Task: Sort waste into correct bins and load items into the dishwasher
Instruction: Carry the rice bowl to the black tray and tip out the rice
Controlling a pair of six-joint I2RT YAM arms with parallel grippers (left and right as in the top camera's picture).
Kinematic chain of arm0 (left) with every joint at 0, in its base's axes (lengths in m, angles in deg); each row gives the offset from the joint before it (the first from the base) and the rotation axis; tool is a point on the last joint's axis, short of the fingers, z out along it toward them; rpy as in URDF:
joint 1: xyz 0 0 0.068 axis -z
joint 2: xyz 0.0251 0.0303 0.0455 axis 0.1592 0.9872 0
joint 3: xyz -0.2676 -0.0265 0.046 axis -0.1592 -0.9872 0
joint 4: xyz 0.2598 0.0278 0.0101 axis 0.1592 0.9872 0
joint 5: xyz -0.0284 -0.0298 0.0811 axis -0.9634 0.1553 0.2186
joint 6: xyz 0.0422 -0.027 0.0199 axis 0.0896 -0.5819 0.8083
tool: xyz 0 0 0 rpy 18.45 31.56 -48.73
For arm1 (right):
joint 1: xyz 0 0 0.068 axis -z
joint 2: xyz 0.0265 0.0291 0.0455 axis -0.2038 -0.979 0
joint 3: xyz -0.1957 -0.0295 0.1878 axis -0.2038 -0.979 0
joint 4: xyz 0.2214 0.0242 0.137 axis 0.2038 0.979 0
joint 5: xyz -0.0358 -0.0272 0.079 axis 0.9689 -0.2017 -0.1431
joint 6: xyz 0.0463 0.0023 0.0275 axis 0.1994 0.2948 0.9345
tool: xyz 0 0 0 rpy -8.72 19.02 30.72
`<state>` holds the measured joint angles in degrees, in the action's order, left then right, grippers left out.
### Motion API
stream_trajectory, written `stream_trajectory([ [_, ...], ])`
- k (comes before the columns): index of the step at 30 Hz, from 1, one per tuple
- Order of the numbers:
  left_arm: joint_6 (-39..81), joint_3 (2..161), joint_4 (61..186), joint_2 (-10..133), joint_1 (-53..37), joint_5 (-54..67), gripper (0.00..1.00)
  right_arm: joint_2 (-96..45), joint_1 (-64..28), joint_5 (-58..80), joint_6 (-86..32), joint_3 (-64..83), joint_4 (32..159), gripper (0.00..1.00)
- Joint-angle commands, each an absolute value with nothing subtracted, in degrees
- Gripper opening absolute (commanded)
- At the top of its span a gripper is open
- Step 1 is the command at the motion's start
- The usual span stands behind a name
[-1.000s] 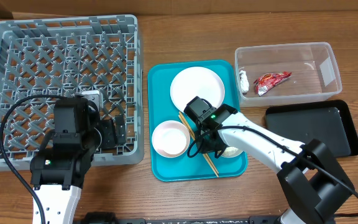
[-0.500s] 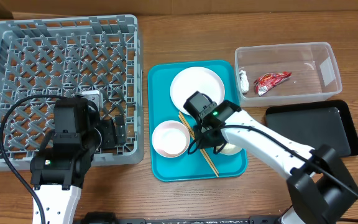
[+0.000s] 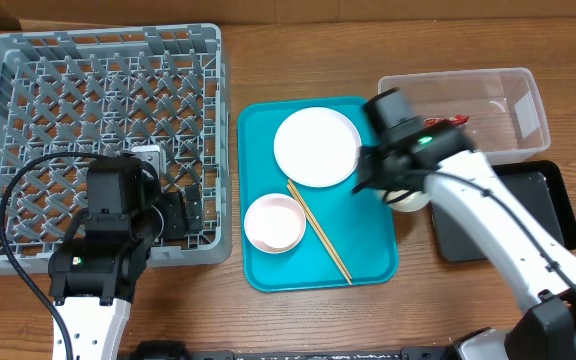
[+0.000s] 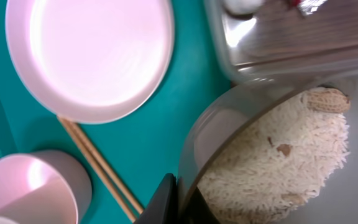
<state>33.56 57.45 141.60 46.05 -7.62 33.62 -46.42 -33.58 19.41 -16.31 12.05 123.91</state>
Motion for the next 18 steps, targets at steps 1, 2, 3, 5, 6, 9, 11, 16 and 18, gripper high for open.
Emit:
stream_trajectory([
  [1, 33.0, 59.0, 141.5, 46.2, -7.3, 33.0, 1.00, -44.5, -26.7, 11.4, -20.0, 13.6, 123.9, 0.04],
  [2, 33.0, 59.0, 141.5, 46.2, -7.3, 33.0, 1.00, -44.5, -24.6, 9.5, -20.8, 13.6, 123.8, 0.04],
  [3, 33.0, 59.0, 141.5, 46.2, -7.3, 33.0, 1.00, -44.5, -22.3, 7.3, -22.0, 13.6, 123.7, 0.04],
  [5, 33.0, 59.0, 141.5, 46.2, -7.3, 33.0, 1.00, -44.5, -16.9, 0.6, -25.8, 13.5, 123.6, 0.04],
  [6, 33.0, 59.0, 141.5, 46.2, -7.3, 33.0, 1.00, -44.5, -15.0, -2.1, -27.1, 13.5, 123.7, 0.04],
  [9, 33.0, 59.0, 141.3, 46.2, -7.3, 33.0, 1.00, -44.5, -9.0, -9.9, -30.4, 12.6, 124.0, 0.04],
  [11, 33.0, 59.0, 141.3, 46.2, -7.3, 33.0, 1.00, -44.6, -4.9, -15.1, -33.1, 11.9, 124.4, 0.04],
  [16, 33.0, 59.0, 141.3, 46.2, -7.3, 33.0, 1.00, -44.7, 4.1, -25.1, -38.6, 10.3, 125.9, 0.04],
  [18, 33.0, 59.0, 141.3, 46.2, -7.3, 33.0, 1.00, -44.7, 6.8, -26.9, -39.9, 9.0, 126.0, 0.04],
])
